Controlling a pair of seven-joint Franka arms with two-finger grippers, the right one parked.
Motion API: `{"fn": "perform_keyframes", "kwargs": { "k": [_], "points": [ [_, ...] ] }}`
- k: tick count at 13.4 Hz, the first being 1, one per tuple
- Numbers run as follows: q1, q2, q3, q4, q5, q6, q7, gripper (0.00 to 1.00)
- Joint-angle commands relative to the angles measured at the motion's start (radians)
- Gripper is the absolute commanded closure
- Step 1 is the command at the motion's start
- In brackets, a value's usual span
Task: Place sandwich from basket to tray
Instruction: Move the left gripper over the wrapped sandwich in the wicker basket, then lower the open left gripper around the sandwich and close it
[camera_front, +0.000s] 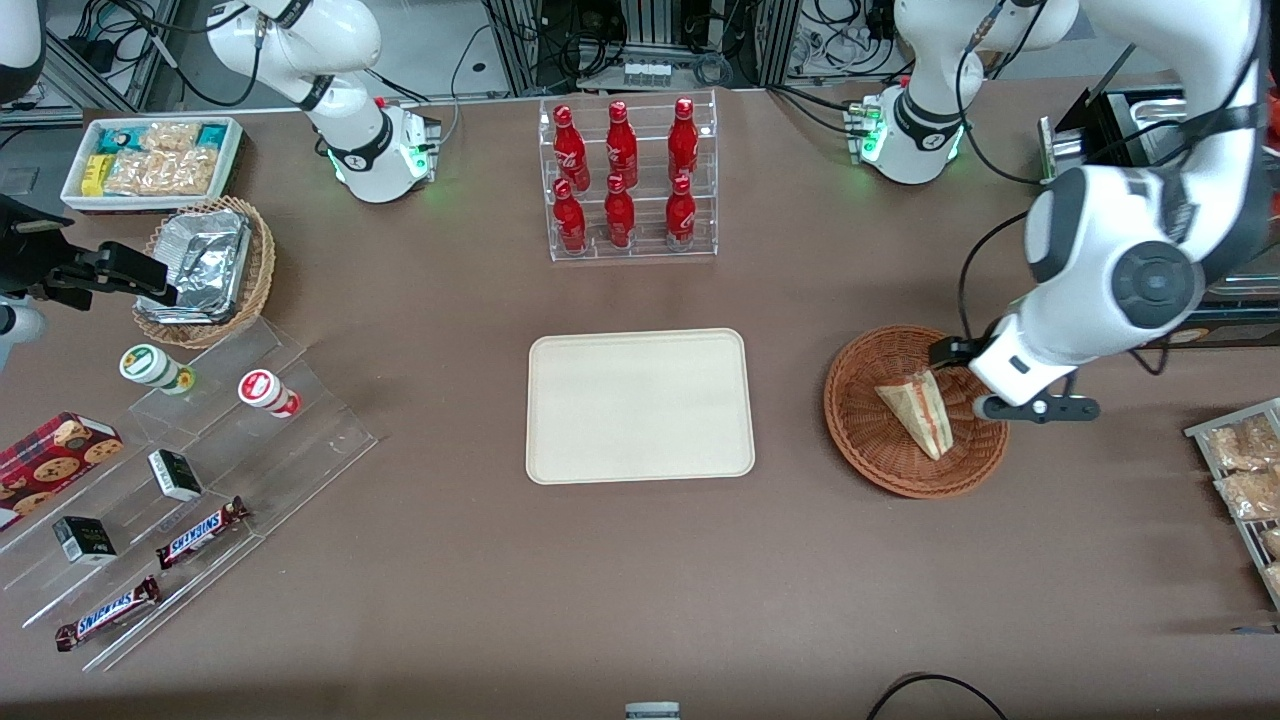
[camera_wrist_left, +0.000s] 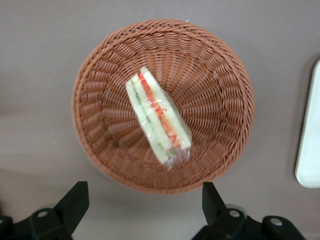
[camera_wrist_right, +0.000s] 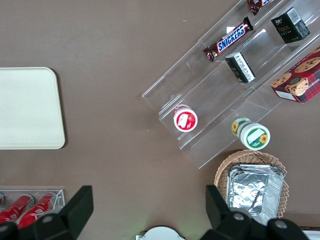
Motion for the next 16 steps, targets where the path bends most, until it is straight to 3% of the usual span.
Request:
{"fn": "perform_keyframes", "kwargs": {
  "k": [1,8,16],
  "points": [
    [-0.018,-0.088,0.005,-0.214,0.009,0.225,-0.176,0.00],
    [-0.030,-0.045,0.002,-0.294,-0.004,0.445,-0.667,0.00],
    [-0.067,0.020,0.004,-0.290,0.003,0.451,-0.660,0.00]
  ]
}}
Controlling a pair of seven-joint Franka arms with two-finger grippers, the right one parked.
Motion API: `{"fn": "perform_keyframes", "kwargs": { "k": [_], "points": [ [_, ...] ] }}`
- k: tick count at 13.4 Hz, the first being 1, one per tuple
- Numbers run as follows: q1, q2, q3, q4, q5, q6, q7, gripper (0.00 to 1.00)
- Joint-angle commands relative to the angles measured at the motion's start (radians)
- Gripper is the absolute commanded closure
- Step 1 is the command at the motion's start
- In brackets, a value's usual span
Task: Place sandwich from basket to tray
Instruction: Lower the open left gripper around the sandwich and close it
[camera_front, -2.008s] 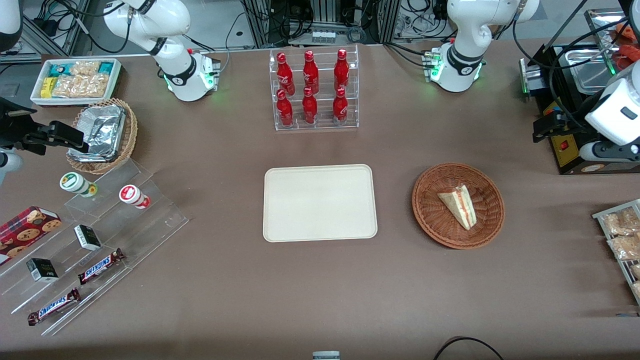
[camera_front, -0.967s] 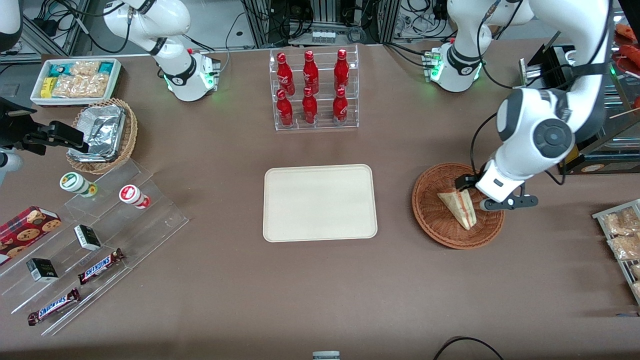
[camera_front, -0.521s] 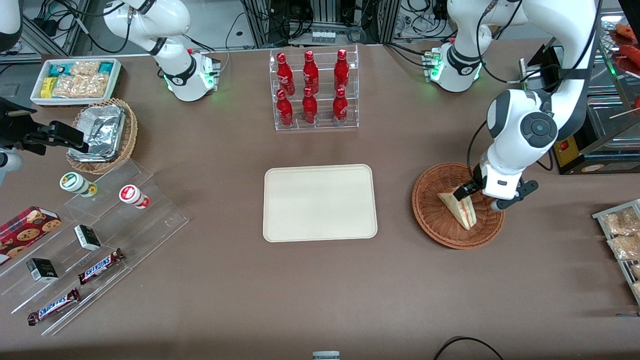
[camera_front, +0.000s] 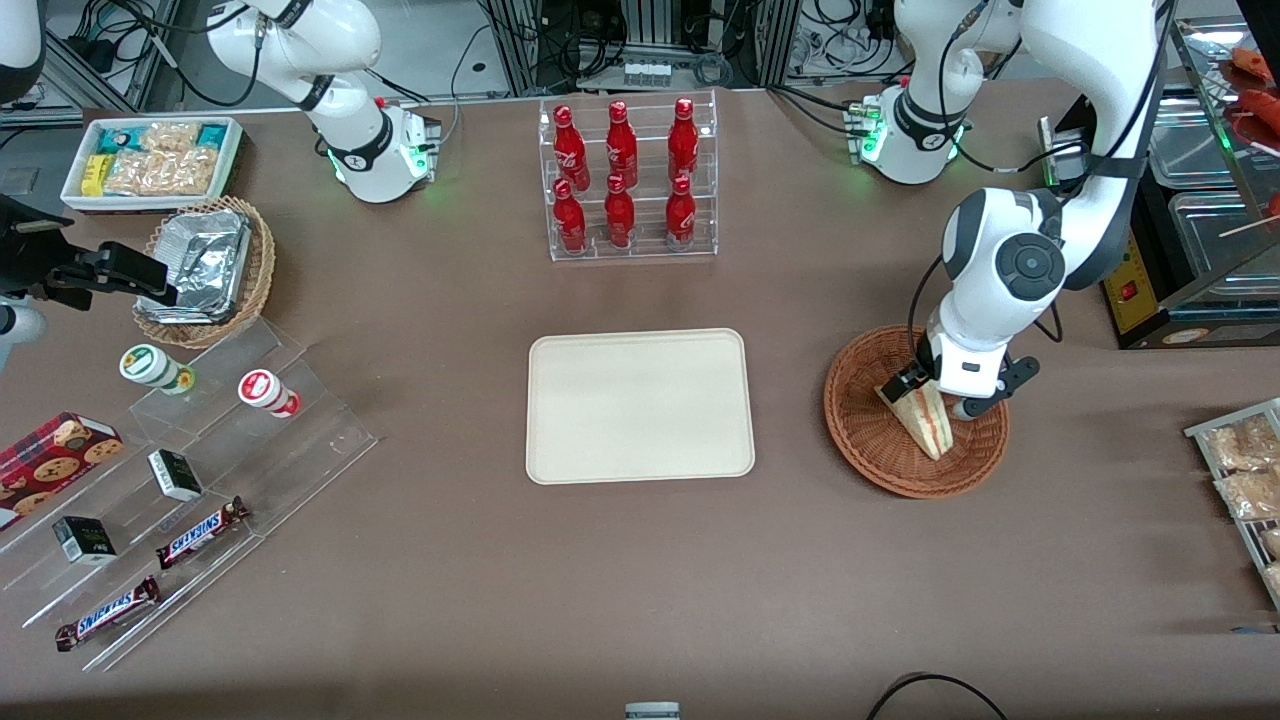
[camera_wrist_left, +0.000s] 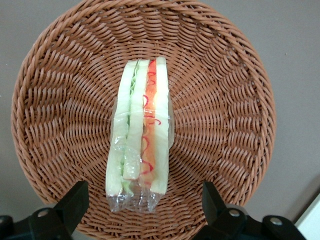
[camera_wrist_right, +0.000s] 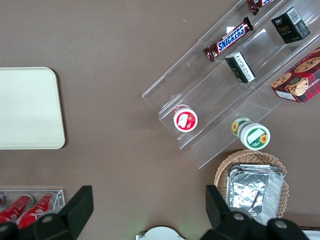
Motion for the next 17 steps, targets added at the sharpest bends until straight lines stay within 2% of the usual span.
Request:
{"fn": "perform_keyframes", "kwargs": {
  "k": [1,11,12,13,14,17],
  "points": [
    [-0.010,0.018,0.007,-0.001,0.005,0.017,-0.006,0.00],
    [0.000,0.095,0.012,0.027,0.049,0.043,-0.005,0.00],
    [0.000,0.095,0.012,0.027,0.049,0.042,-0.005,0.15],
    [0.002,0.095,0.012,0.027,0.049,0.037,-0.005,0.68],
    [0.002,0.095,0.012,0.027,0.048,0.037,-0.005,1.00],
    [0.004,0.089,0.013,0.027,0.049,0.022,0.079,1.00]
  ]
}}
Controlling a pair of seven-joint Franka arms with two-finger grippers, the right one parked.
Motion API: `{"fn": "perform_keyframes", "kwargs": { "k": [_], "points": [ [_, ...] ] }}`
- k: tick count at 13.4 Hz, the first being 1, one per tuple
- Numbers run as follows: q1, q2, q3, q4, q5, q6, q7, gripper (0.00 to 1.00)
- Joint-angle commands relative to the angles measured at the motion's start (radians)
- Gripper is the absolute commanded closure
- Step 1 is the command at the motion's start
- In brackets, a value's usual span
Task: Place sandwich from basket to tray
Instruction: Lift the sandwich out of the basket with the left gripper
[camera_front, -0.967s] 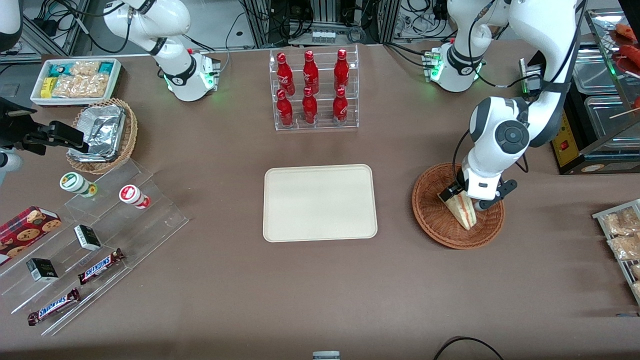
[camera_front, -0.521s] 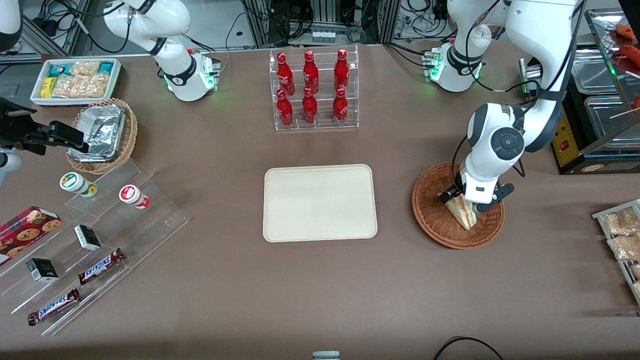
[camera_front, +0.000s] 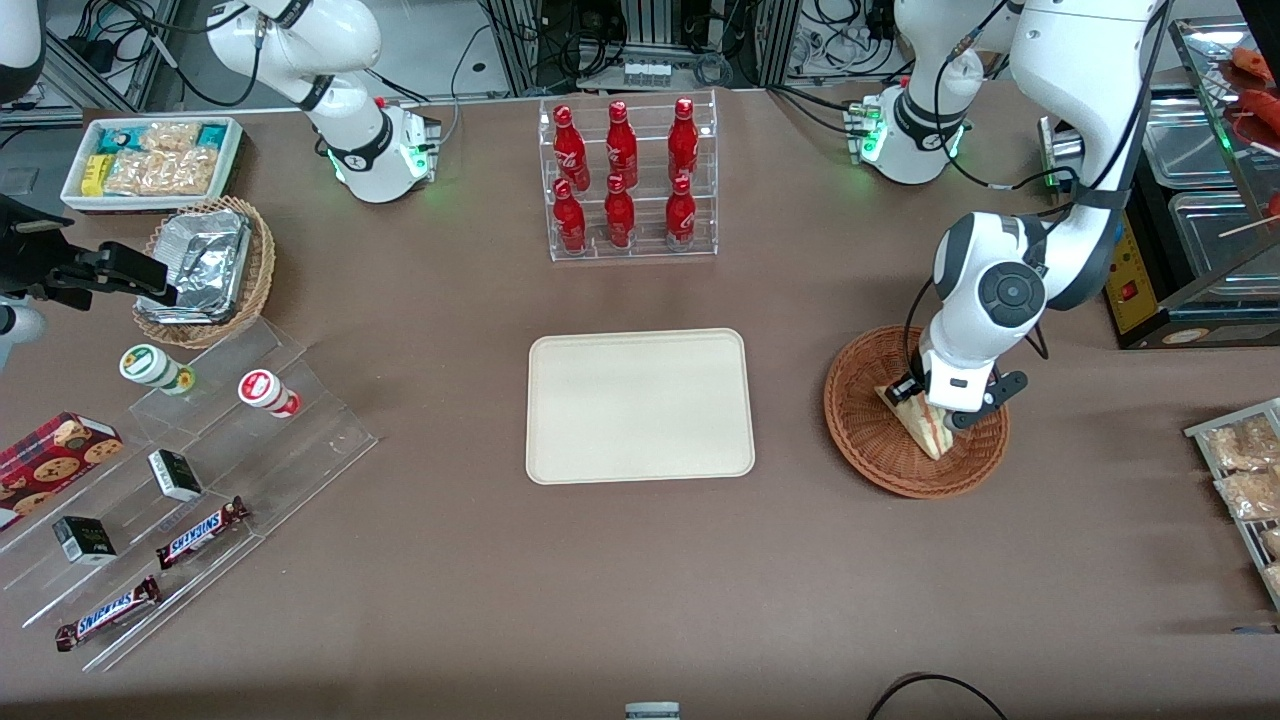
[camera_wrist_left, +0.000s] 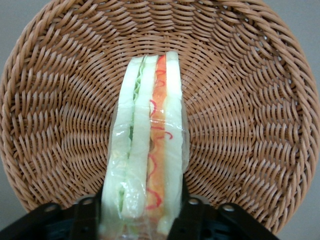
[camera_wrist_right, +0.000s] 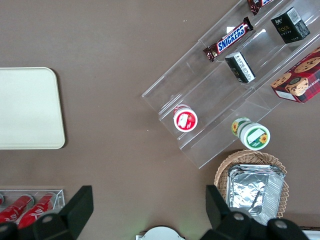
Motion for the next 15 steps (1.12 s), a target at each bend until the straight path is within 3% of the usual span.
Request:
{"fn": "perform_keyframes", "kwargs": {
  "k": [1,4,8,13,15],
  "points": [
    [0.003,-0.008,0.004,0.020,0.014,-0.042,0.099,1.00],
    [-0.008,-0.010,0.000,0.135,0.014,-0.206,0.120,1.00],
    [-0.035,-0.021,-0.040,0.219,0.010,-0.291,0.160,1.00],
    [-0.044,0.017,-0.181,0.354,0.004,-0.415,0.180,1.00],
    [-0.049,0.092,-0.255,0.426,0.002,-0.418,0.163,1.00]
  ]
}}
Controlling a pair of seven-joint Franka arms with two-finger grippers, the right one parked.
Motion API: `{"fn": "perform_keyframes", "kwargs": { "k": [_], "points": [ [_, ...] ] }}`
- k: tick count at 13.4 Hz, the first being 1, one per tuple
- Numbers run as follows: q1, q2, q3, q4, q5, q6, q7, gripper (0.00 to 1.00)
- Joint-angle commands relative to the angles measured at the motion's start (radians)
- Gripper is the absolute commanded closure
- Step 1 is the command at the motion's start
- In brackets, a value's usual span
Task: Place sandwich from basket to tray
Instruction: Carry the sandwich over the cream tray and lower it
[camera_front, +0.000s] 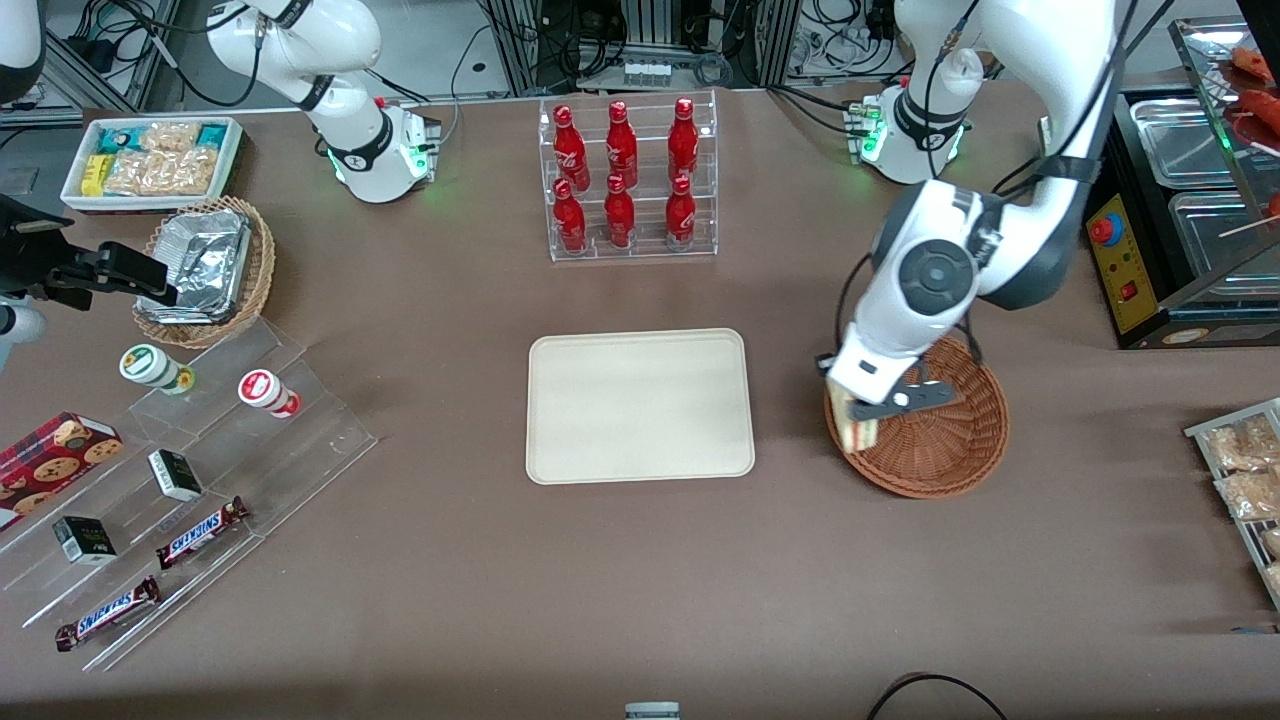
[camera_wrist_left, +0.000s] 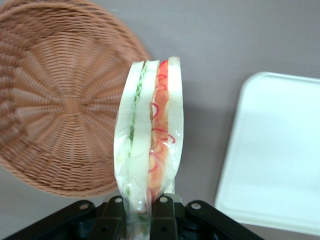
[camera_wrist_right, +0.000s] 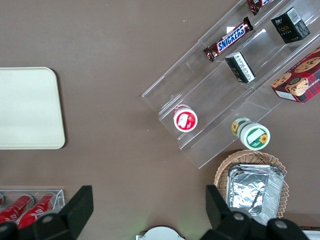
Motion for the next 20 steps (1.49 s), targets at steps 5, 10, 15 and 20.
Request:
{"fn": "perform_keyframes", "kwargs": {
  "k": [5,10,15,20],
  "points": [
    [-0.174,0.300,-0.062,0.339,0.003,-0.031,-0.190,1.00],
    [-0.291,0.445,-0.062,0.517,0.007,-0.051,-0.313,1.00],
    [-0.352,0.521,-0.051,0.611,0.024,-0.052,-0.376,1.00],
    [-0.375,0.574,-0.053,0.652,0.125,-0.049,-0.431,1.00]
  ]
}}
